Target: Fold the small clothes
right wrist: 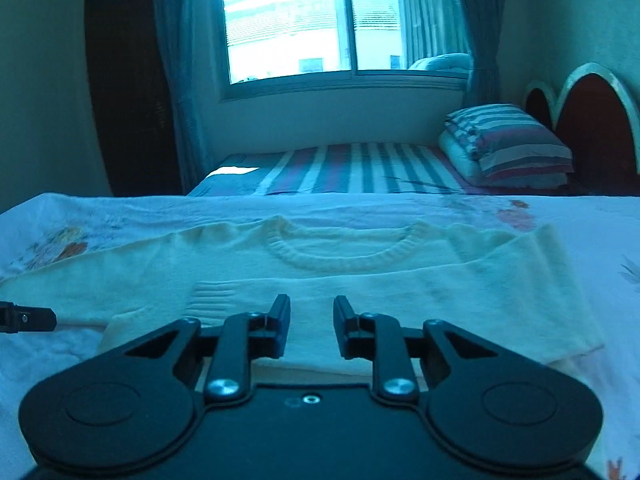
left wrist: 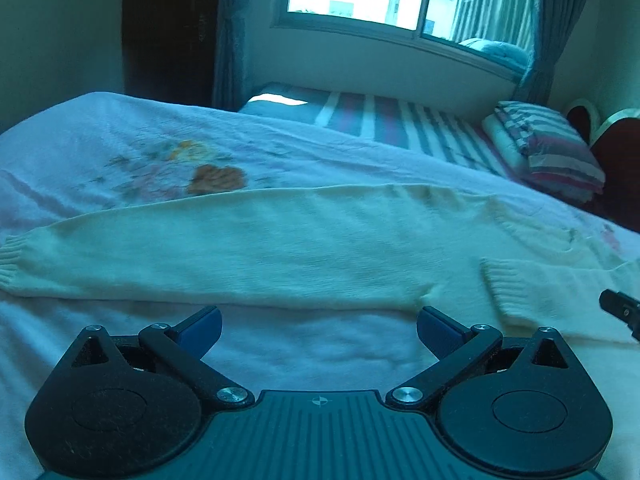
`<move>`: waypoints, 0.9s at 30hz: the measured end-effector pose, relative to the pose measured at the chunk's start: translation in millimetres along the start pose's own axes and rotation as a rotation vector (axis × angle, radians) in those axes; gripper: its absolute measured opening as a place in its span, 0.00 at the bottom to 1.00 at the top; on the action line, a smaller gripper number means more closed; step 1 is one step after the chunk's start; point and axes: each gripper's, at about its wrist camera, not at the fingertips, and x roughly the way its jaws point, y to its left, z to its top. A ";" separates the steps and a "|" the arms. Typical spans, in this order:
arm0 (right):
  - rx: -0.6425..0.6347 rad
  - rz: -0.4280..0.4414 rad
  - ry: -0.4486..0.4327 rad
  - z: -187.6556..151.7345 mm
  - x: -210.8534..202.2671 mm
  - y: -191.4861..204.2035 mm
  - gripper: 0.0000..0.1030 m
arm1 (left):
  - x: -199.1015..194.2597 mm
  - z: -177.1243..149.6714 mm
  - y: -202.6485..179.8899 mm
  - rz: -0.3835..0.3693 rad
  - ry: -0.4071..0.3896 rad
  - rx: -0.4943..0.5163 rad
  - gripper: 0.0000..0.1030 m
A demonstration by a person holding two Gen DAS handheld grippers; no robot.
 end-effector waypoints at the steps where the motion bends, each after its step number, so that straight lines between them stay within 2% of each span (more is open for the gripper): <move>1: 0.023 -0.016 -0.005 0.2 -6.2 -12.7 0.24 | 2.1 1.3 -12.2 -0.041 0.000 -0.003 0.99; 3: 0.049 -0.066 -0.011 0.0 -16.0 -39.7 0.24 | 9.4 0.5 -42.7 -0.121 0.017 -0.015 0.99; 4: 0.054 -0.086 -0.011 -0.7 -20.8 -50.4 0.26 | 14.4 -0.7 -55.7 -0.154 0.030 -0.018 0.92; 5: 0.063 -0.107 -0.009 -1.5 -24.2 -63.4 0.26 | 20.6 -2.4 -68.5 -0.180 0.050 -0.019 0.78; 6: 0.073 -0.122 -0.005 -2.4 -28.2 -74.5 0.26 | 28.8 -4.2 -79.1 -0.197 0.088 -0.023 0.56; 8: 0.087 -0.148 -0.005 -4.8 -36.0 -92.4 0.26 | 42.1 -9.6 -92.9 -0.223 0.142 -0.055 0.52; 12: 0.098 -0.169 -0.006 -9.6 -47.0 -116.6 0.26 | 48.4 -14.0 -110.5 -0.221 0.135 -0.104 0.53; 18: 0.128 -0.182 0.003 -16.2 -51.7 -133.4 0.26 | 64.7 -10.3 -113.7 -0.301 0.152 -0.230 0.52; 19: 0.128 -0.181 0.005 -16.7 -51.8 -134.3 0.26 | 67.1 -10.4 -116.3 -0.299 0.150 -0.224 0.43; 20: 0.128 -0.180 0.007 -16.9 -52.0 -134.9 0.26 | 69.4 -9.9 -119.0 -0.289 0.147 -0.203 0.28; 21: 0.126 -0.181 0.008 -16.9 -52.0 -135.6 0.26 | 73.5 -8.5 -121.6 -0.276 0.159 -0.179 0.02; 23: 0.126 -0.183 0.007 -15.2 -52.9 -138.2 0.26 | 74.1 -4.3 -118.4 -0.281 0.142 -0.185 0.02; 27: 0.135 -0.198 -0.003 -12.0 -54.1 -144.0 0.25 | 61.8 13.2 -112.1 -0.261 0.077 -0.101 0.02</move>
